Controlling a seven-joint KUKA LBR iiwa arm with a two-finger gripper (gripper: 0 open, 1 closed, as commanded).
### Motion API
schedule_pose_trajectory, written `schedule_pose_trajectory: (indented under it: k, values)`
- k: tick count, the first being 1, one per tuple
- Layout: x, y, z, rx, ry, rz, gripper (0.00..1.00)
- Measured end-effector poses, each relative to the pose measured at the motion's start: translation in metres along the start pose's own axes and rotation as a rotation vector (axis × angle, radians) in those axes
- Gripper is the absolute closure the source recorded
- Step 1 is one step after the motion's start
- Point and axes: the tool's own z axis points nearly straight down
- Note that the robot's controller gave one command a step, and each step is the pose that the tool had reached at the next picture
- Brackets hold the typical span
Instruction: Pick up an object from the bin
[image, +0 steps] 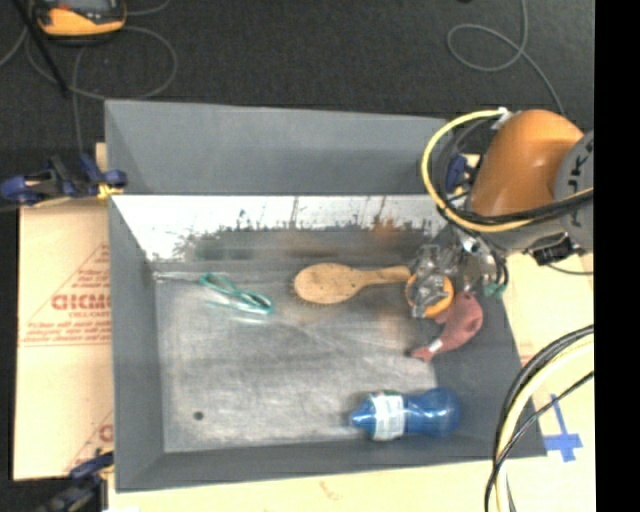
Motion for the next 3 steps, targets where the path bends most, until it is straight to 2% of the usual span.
schedule_pose_trajectory:
  k: [1,2,3]
  values:
    - [0.000,0.000,0.001,0.000,0.002,0.001,1.00]
    - [0.001,0.010,-0.046,0.008,0.007,-0.028,1.00]
    - [-0.018,0.027,0.013,0.011,-0.005,-0.064,0.00]
